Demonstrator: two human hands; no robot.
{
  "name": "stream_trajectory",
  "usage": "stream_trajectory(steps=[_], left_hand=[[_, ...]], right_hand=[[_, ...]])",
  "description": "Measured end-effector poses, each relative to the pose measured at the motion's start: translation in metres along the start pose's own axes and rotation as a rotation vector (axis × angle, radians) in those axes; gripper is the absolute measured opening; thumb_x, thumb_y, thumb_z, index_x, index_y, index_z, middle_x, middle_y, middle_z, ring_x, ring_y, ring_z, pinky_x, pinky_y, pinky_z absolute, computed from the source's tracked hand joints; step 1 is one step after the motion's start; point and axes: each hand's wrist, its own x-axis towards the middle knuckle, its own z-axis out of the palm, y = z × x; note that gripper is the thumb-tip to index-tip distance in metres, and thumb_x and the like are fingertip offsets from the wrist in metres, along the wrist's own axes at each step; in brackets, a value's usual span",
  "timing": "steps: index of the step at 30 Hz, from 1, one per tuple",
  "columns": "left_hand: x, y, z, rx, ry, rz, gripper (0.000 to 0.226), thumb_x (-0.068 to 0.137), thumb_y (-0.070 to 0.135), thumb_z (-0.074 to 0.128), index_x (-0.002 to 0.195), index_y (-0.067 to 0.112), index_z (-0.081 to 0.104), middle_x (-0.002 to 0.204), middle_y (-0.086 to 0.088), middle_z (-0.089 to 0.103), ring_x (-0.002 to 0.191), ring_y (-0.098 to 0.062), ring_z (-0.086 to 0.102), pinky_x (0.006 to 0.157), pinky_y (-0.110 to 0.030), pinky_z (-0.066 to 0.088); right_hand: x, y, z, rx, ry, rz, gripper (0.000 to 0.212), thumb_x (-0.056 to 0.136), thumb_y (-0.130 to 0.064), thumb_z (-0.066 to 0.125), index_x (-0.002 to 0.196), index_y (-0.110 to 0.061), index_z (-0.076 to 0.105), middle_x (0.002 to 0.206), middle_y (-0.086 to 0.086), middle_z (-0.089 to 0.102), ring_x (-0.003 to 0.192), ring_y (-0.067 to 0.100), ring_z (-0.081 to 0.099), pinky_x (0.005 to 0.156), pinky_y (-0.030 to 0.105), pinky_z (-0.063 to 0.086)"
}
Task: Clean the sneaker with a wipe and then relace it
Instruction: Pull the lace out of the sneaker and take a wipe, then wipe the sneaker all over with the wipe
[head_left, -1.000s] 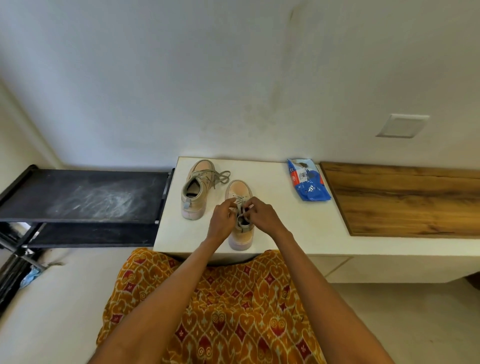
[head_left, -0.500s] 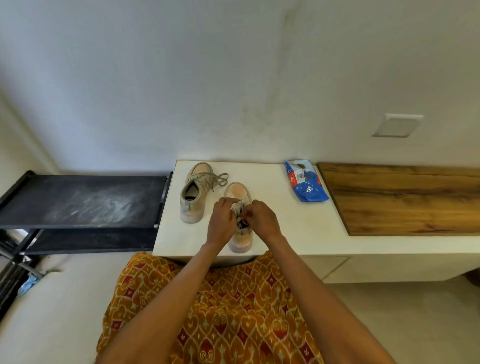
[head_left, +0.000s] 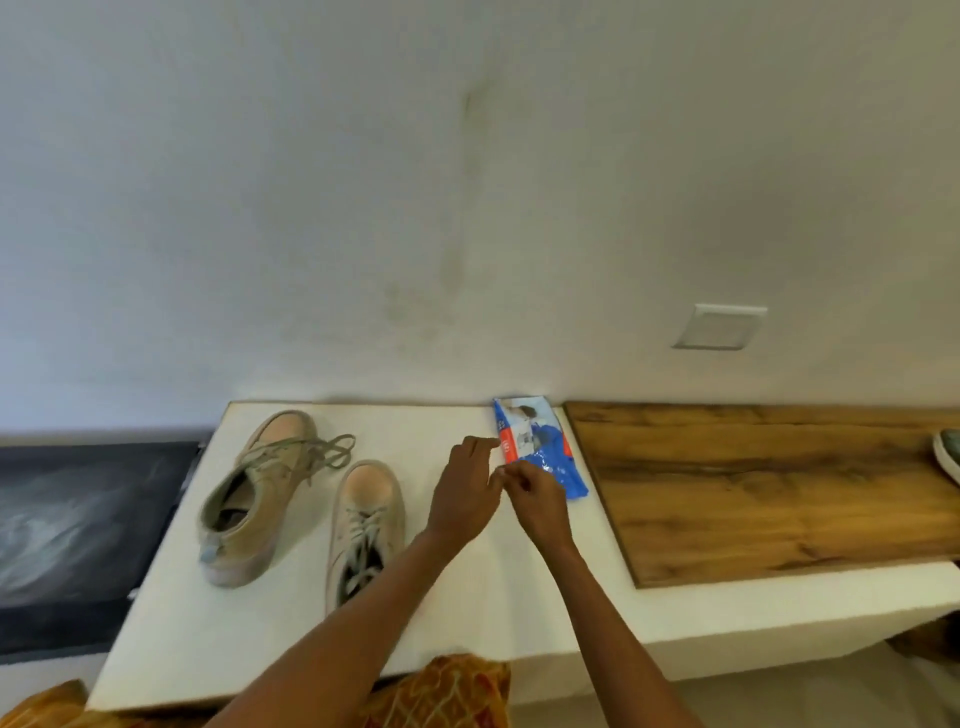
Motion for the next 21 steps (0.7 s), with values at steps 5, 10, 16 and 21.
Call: stream_trajectory(steps=[5, 10, 16, 21], left_hand=[[0.049, -0.011, 0.074, 0.083, -0.196, -0.037, 0.056, 0.092, 0.031, 0.055, 0.140, 0.012, 0.032, 0.138, -0.006, 0.042, 0.123, -0.018, 0.043, 0.098, -0.025, 0.040], [0.071, -0.040, 0.119, -0.016, -0.142, 0.002, 0.058, 0.092, 0.032, 0.056, 0.141, 0.011, 0.032, 0.142, -0.007, 0.041, 0.129, -0.019, 0.040, 0.106, -0.028, 0.034], [0.075, -0.056, 0.143, -0.011, -0.055, 0.203, 0.057, 0.092, 0.035, 0.042, 0.142, 0.008, 0.035, 0.144, -0.009, 0.043, 0.134, -0.022, 0.038, 0.111, -0.029, 0.024], [0.076, -0.063, 0.148, 0.065, -0.075, 0.132, 0.049, 0.098, 0.031, 0.037, 0.143, 0.013, 0.033, 0.147, -0.004, 0.037, 0.138, -0.018, 0.031, 0.115, -0.036, 0.018]], right_hand=[[0.072, 0.057, -0.026, -0.163, 0.162, 0.048, 0.022, 0.094, -0.008, 0.050, 0.108, -0.004, 0.066, 0.108, 0.013, 0.065, 0.099, 0.020, 0.061, 0.077, 0.016, 0.042], [0.141, 0.095, -0.028, -0.397, 0.039, 0.016, 0.023, 0.096, -0.023, 0.050, 0.107, -0.013, 0.068, 0.107, 0.008, 0.064, 0.091, 0.020, 0.060, 0.070, 0.022, 0.043], [0.170, 0.095, -0.022, -0.660, -0.108, -0.078, 0.025, 0.091, -0.037, 0.055, 0.097, -0.020, 0.071, 0.093, 0.001, 0.060, 0.078, 0.014, 0.055, 0.065, 0.025, 0.041], [0.175, 0.094, -0.022, -0.401, -0.061, -0.051, 0.012, 0.089, -0.024, 0.059, 0.089, -0.017, 0.068, 0.090, -0.003, 0.066, 0.083, 0.012, 0.059, 0.066, 0.021, 0.042]])
